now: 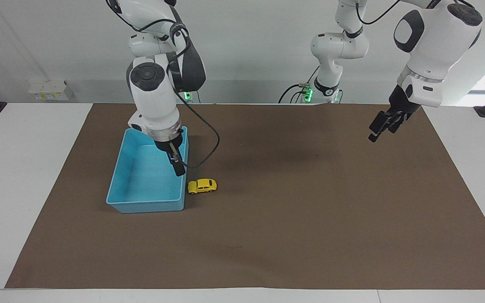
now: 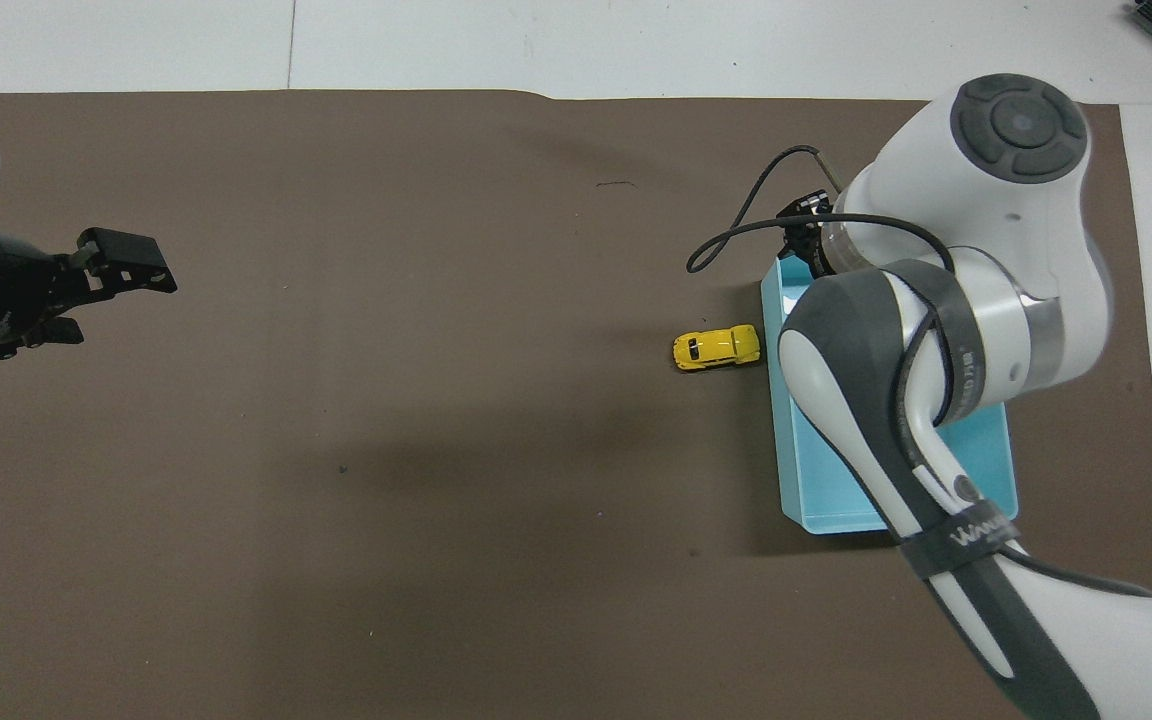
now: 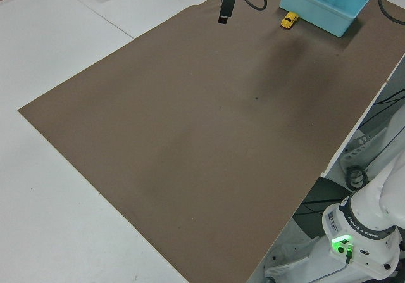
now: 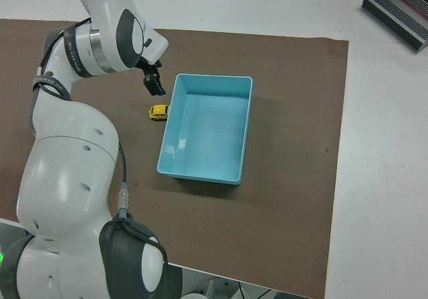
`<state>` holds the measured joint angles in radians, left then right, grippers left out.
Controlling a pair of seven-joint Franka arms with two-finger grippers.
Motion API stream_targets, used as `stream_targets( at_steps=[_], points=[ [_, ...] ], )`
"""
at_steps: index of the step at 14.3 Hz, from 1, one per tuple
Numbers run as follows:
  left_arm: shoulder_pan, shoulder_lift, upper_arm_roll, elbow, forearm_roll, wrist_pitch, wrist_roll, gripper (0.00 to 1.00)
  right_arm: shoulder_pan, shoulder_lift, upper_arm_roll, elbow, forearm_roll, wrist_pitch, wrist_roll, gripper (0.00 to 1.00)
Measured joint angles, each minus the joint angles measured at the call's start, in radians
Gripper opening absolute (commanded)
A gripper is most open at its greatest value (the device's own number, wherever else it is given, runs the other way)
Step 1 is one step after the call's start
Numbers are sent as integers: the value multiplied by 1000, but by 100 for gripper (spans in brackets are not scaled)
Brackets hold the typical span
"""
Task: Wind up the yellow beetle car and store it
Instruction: 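Reach the right gripper to the car while the left gripper withdraws, then grasp the yellow car with the right gripper and lift it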
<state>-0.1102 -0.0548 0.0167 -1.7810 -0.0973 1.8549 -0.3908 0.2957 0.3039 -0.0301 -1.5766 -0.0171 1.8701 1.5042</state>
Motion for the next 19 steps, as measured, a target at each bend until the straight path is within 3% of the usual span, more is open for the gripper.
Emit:
stream_targets(
  at_steps=[6, 11, 17, 18, 19],
  points=[
    [1, -3, -1, 52, 132, -126, 289, 100, 60, 42, 1, -77, 0, 126, 199, 100],
    [1, -3, -15, 62, 132, -131, 308, 100, 118, 67, 1, -217, -92, 280, 346, 100],
    [1, -51, -2, 81, 123, -147, 308, 100, 122, 87, 1, -308, -158, 385, 452, 100],
    [1, -54, -3, 81, 118, -153, 308, 100, 122, 87, 1, -312, -159, 388, 452, 68],
    [1, -54, -5, 81, 116, -167, 309, 100, 122, 87, 1, -315, -159, 390, 452, 10]
  ],
)
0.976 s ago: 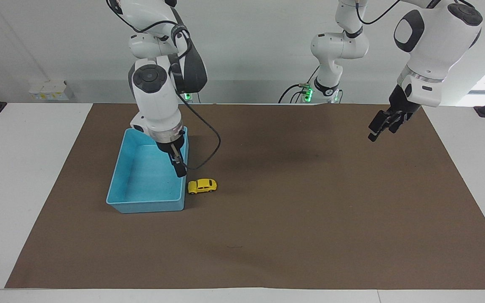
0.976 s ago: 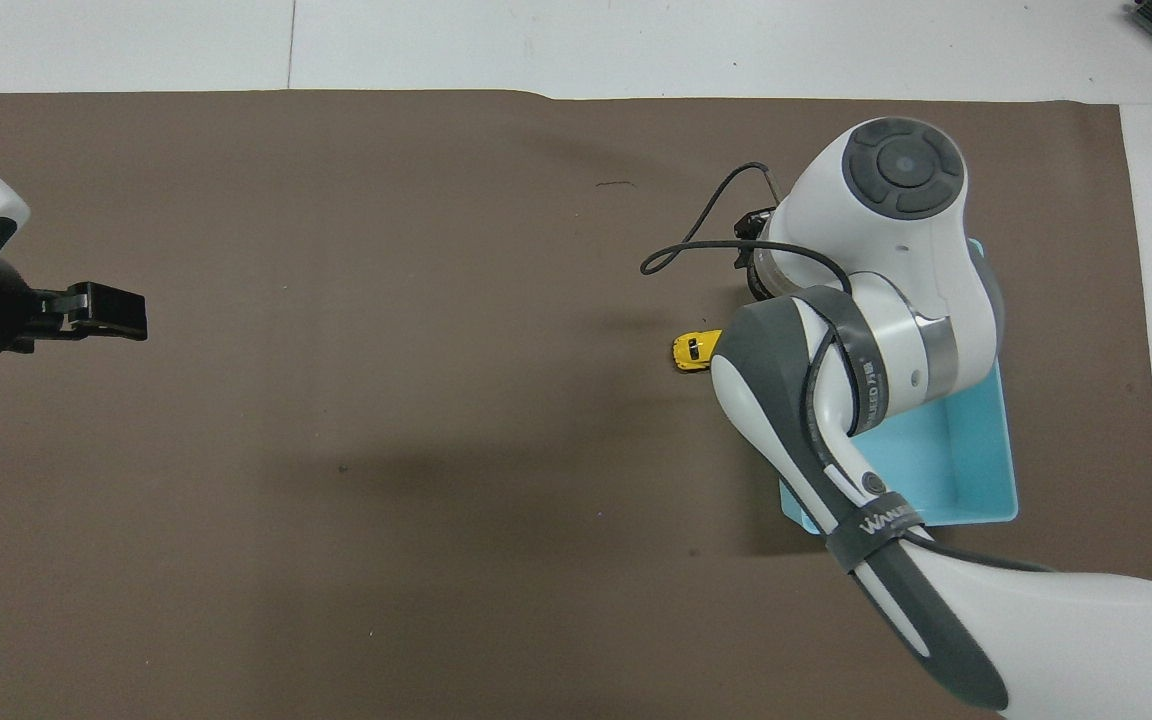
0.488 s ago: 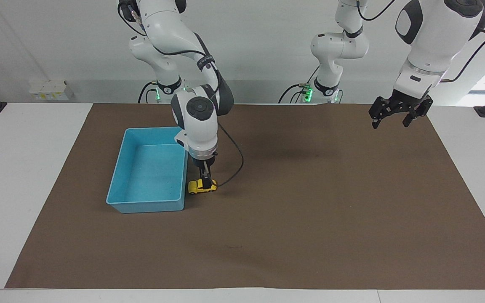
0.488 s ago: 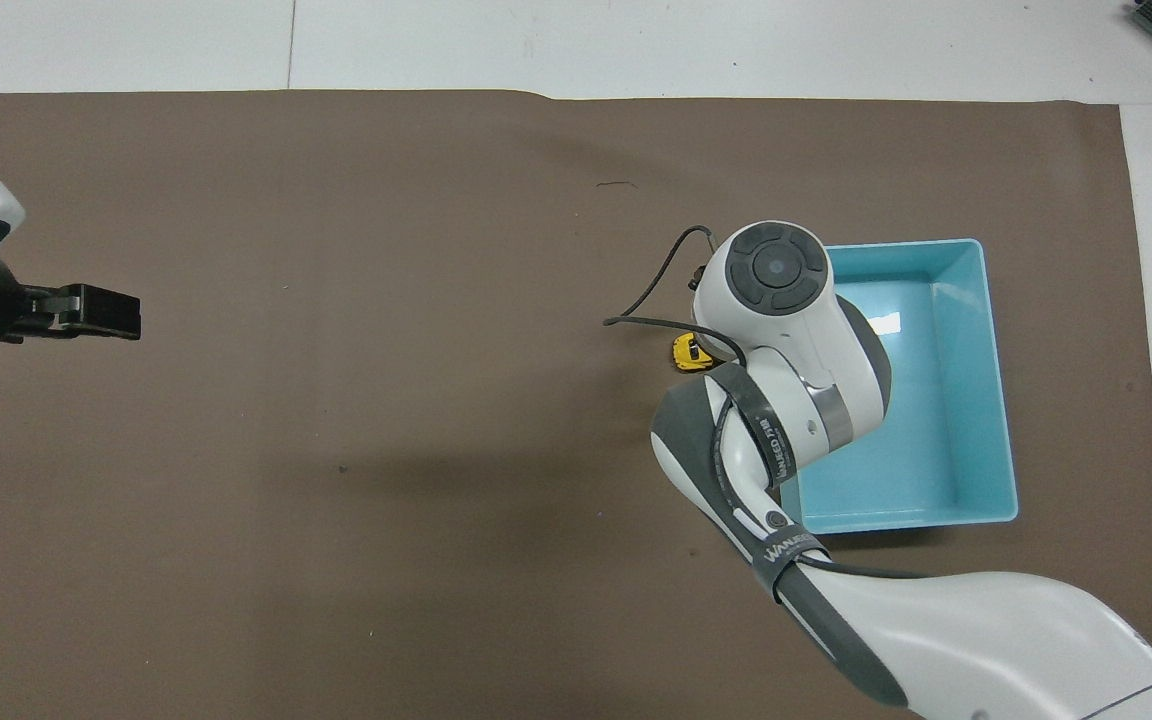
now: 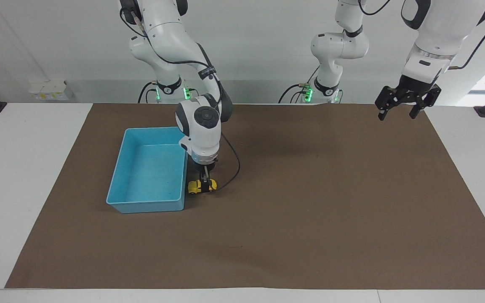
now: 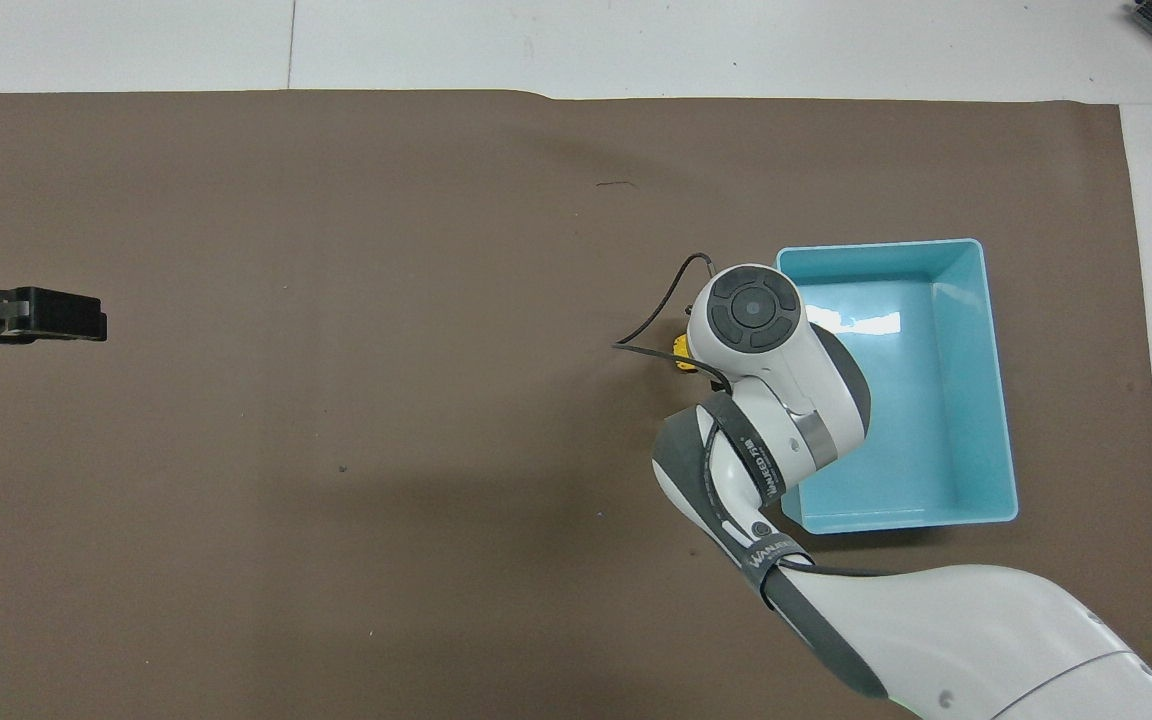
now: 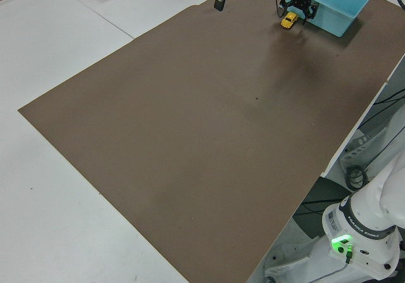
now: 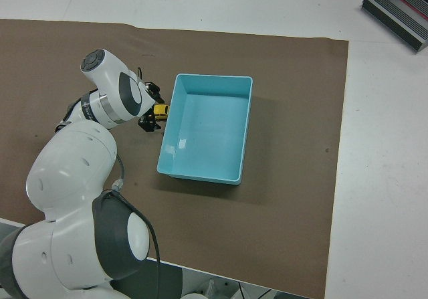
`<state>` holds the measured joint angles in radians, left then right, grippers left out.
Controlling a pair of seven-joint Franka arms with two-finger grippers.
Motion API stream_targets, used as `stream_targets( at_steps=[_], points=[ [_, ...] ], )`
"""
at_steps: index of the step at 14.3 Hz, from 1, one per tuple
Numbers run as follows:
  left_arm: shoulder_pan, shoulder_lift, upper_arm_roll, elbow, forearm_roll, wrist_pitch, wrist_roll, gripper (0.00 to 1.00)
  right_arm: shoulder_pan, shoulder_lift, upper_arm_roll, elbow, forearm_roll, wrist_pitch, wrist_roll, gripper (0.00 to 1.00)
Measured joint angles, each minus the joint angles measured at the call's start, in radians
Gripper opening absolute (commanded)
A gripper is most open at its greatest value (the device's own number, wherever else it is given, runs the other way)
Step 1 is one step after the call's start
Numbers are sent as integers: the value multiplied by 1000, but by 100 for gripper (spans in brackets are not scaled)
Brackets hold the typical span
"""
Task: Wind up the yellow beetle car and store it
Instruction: 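Grasp the yellow car with the right gripper and lift it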
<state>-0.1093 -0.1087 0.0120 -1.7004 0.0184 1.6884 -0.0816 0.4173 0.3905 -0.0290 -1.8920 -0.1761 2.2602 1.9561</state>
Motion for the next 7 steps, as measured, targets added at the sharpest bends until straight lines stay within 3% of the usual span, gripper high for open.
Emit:
stream_targets(
  at_steps=[1, 7],
  points=[
    [0, 0, -1, 0, -1, -12, 1, 100, 0, 0, 0, -4, -1, 4, 0, 0],
    [0, 0, 1, 0, -1, -16, 5, 100, 3, -1, 0, 0, -28, 8, 0, 0]
  ],
)
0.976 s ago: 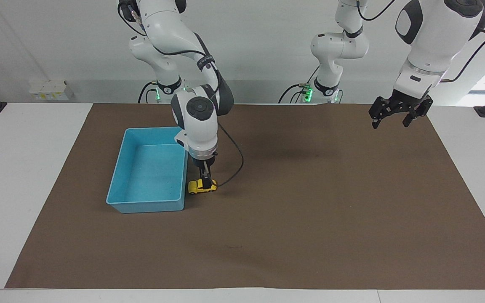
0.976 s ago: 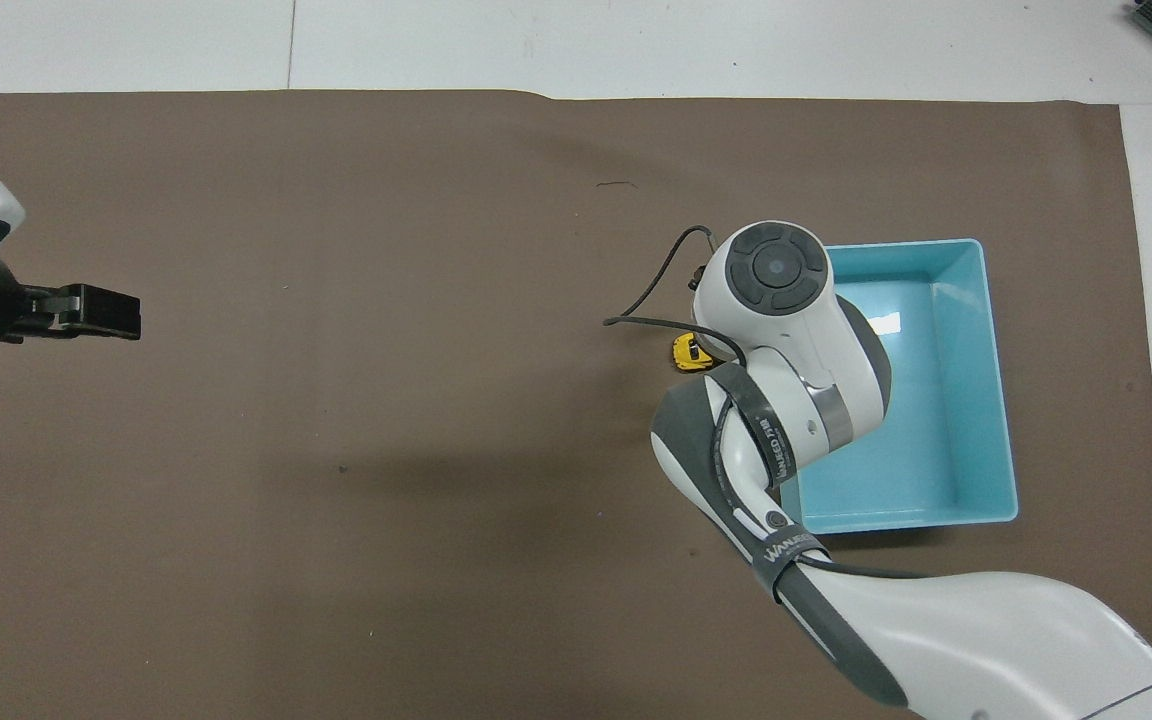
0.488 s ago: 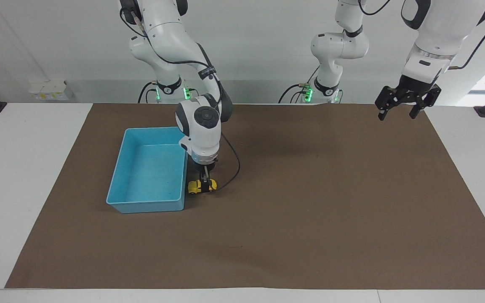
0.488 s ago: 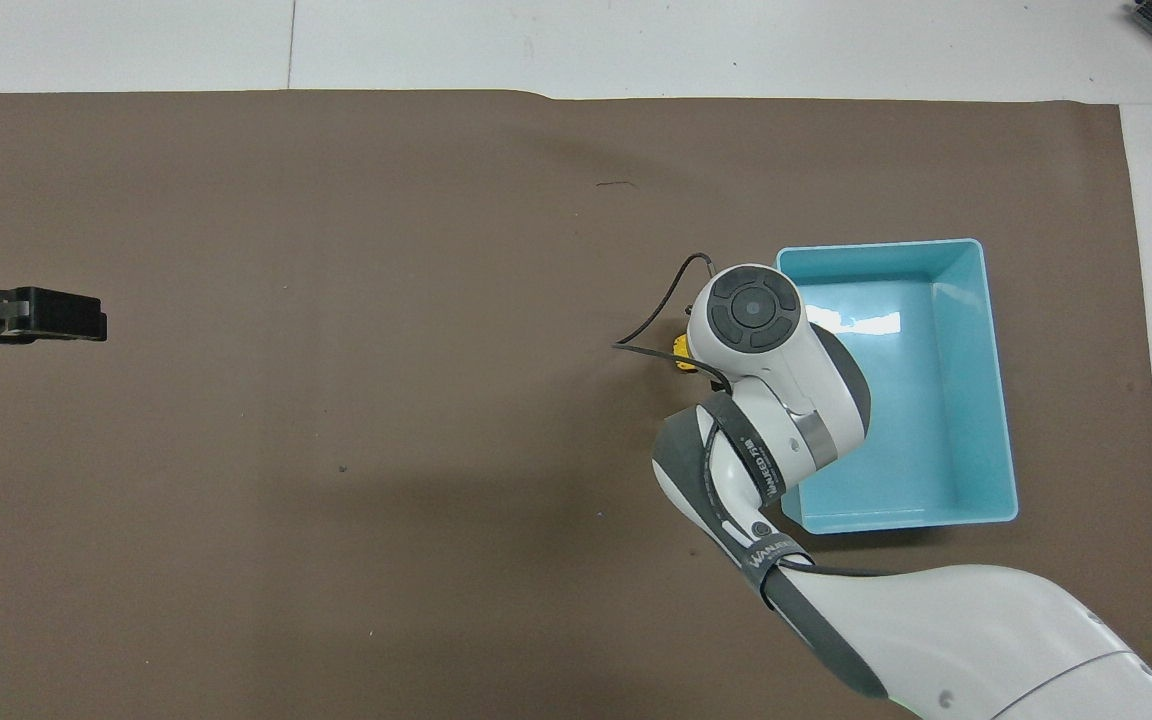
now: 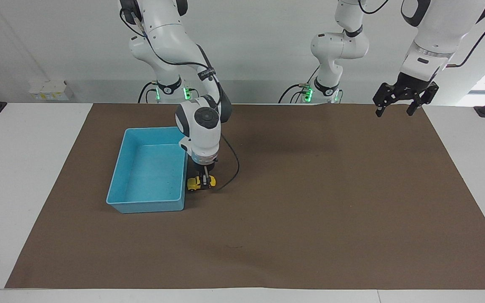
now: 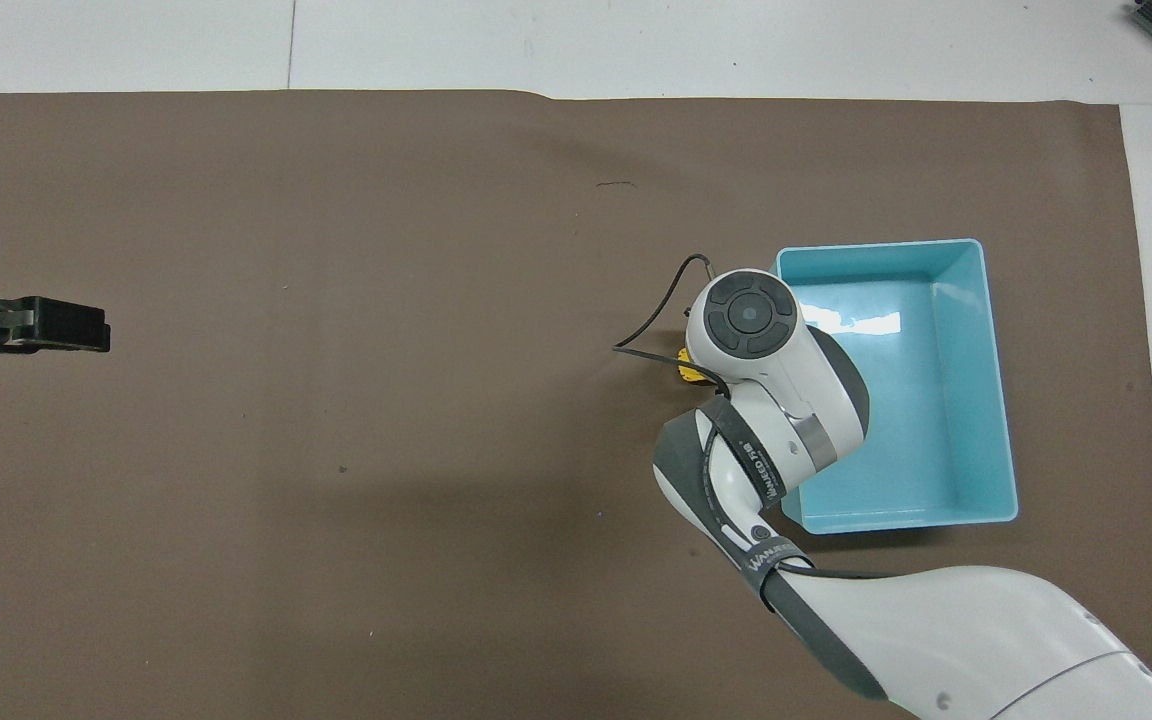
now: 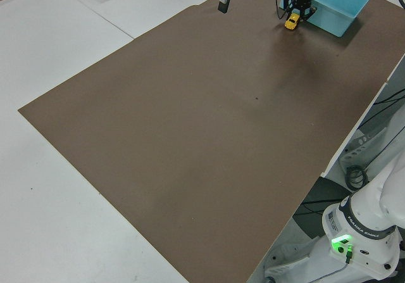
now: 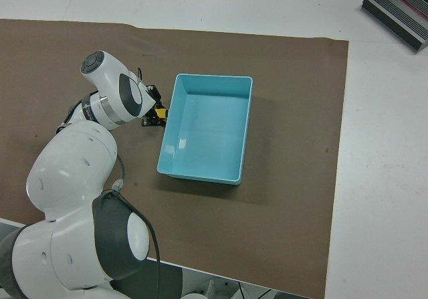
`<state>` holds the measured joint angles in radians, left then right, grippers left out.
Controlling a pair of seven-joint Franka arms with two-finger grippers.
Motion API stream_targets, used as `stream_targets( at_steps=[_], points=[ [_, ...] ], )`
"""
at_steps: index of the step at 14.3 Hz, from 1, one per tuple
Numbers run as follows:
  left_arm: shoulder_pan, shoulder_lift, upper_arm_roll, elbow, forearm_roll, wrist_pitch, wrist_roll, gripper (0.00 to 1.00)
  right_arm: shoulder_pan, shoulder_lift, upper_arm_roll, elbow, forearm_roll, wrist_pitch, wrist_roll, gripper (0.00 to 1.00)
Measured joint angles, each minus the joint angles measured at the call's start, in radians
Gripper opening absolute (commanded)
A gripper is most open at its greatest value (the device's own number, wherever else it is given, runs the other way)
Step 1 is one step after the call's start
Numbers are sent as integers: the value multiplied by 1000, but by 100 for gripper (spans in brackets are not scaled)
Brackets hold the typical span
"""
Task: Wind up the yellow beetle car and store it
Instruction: 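Grasp the yellow car with the right gripper and lift it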
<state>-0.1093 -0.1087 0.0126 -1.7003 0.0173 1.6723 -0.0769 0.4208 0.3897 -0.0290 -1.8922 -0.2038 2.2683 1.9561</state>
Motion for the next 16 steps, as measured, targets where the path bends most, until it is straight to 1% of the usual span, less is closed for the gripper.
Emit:
stream_targets(
  at_steps=[6, 10, 13, 16],
  points=[
    [0, -2, 2, 35, -12, -22, 0, 100, 41, -20, 0, 109, -1, -150, 0, 0],
    [0, -2, 3, 36, -24, -22, 0, 100, 41, -92, 0, 131, 5, -235, -14, 0],
    [0, -8, 7, 37, -30, -24, 0, 100, 28, -158, -1, 133, 52, -276, -104, 0],
    [0, -13, 8, 37, -32, -32, 0, 100, 6, -206, -3, 133, 66, -308, -171, 0]
  ],
)
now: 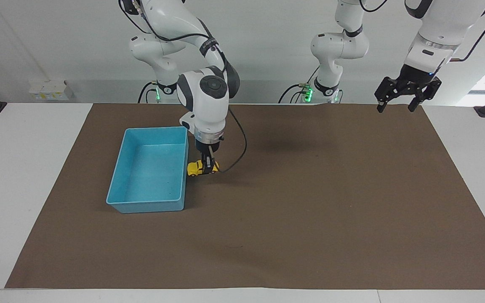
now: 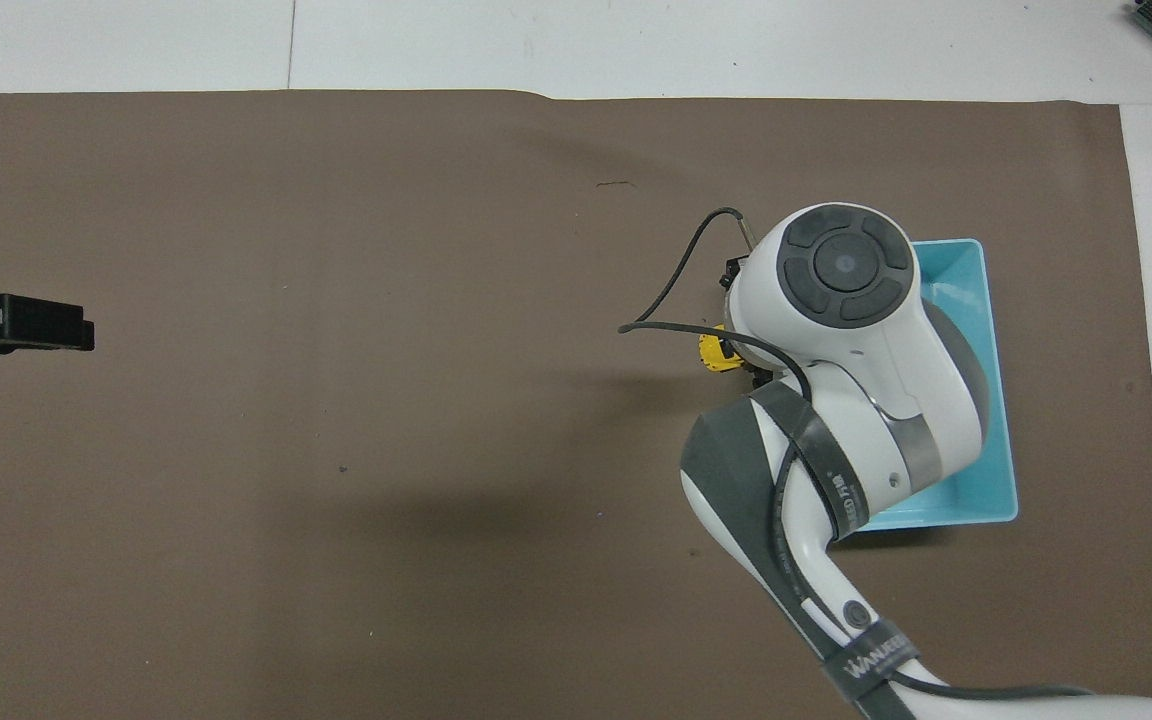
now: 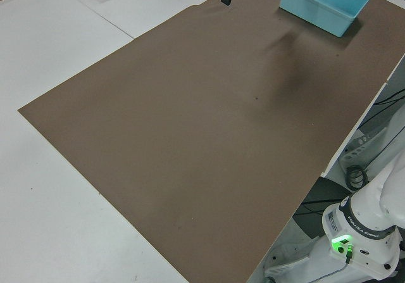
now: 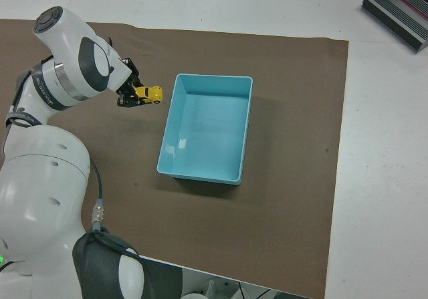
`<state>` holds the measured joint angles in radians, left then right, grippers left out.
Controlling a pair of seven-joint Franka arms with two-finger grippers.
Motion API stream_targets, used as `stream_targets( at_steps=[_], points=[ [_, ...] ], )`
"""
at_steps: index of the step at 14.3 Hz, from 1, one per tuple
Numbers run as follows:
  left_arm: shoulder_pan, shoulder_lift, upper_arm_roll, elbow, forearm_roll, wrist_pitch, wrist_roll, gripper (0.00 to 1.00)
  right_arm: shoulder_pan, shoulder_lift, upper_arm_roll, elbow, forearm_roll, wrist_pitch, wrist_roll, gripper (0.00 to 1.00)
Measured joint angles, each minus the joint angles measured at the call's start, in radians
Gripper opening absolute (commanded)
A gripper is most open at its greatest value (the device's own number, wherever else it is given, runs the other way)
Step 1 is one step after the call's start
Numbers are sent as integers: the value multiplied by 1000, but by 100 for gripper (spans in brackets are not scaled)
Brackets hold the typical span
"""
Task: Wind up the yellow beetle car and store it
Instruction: 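Grasp the yellow car with the right gripper and lift it, then lower the car into the blue bin with the right gripper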
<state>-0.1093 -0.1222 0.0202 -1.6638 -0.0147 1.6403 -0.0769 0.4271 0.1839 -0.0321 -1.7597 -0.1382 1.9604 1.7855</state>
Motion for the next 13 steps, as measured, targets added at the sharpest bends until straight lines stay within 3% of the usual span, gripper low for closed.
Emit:
stream_targets(
  at_steps=[6, 13],
  points=[
    [0, -3, -1, 0, -1, -28, 0, 100, -3, -51, 0, 0, 14, -20, -217, 0],
    [0, -5, -1, 1, -1, -29, 0, 100, -141, -109, -5, 1, 111, -137, -790, 0]
  ],
)
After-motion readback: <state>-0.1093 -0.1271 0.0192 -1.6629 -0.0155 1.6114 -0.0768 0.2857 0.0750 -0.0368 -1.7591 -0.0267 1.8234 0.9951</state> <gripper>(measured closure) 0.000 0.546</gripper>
